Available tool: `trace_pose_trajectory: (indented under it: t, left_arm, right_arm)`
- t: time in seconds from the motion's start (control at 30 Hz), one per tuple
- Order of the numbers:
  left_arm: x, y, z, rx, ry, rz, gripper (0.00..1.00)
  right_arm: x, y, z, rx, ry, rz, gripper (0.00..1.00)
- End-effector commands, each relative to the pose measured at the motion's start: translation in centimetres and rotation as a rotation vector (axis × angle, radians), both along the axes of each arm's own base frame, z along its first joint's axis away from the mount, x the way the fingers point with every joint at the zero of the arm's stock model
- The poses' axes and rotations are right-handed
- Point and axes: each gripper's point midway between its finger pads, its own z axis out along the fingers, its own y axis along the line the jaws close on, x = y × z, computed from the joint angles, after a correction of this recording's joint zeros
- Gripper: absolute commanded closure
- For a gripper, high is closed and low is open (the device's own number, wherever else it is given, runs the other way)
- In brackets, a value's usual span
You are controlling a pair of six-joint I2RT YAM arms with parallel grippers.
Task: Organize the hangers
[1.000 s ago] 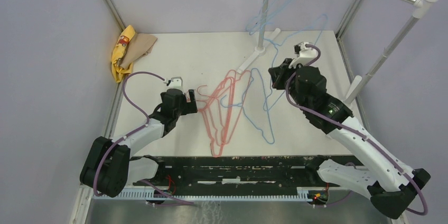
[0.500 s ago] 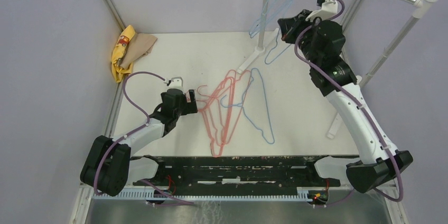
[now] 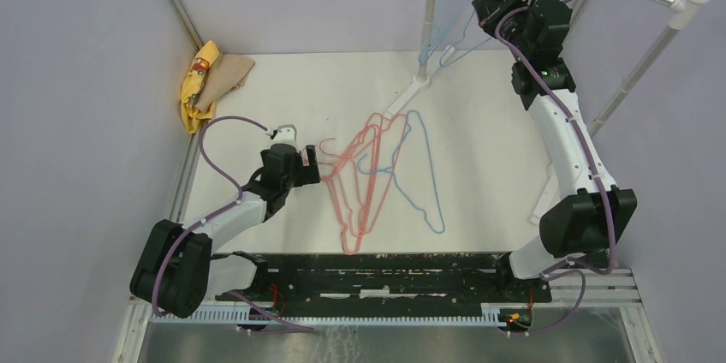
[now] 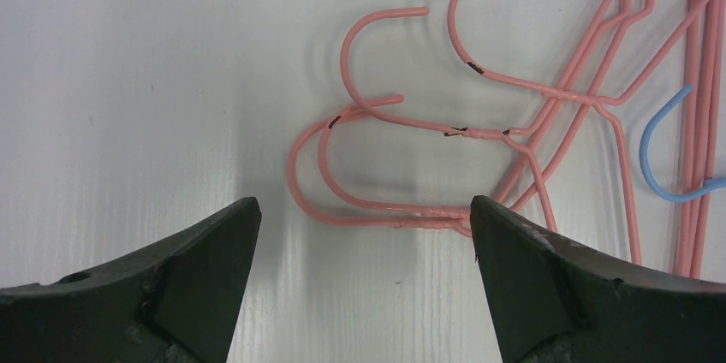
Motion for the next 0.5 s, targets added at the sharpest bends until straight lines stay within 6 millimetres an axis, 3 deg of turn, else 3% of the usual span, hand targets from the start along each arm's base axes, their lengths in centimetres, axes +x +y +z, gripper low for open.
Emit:
trace_pose_trajectory:
  t: [0.0, 0.17, 0.33, 0.47]
  left_arm:
    - [1.1, -0.6, 1.6, -0.043, -0.058, 0.011, 0.01]
    - [1.2, -0.6, 1.5, -0.041, -0.055, 0.009, 0.01]
    - [1.3, -0.7, 1.4, -0.039, -0.052, 0.009, 0.01]
    - [1.2, -0.7, 1.3, -0.042, -0.049, 0.007, 0.01]
  right_arm:
    - [-0.1, 0.4, 5.8, 0.079, -0.173, 0.077, 0.99]
    - [1.5, 0.7, 3.5, 0.072, -0.112, 0.091, 0.99]
    - [3.3, 2.4, 0.2, 0.055, -0.009, 0.182, 0.99]
    - [3.3, 2.4, -2.4, 0.051, 0.049, 0.18, 0.84]
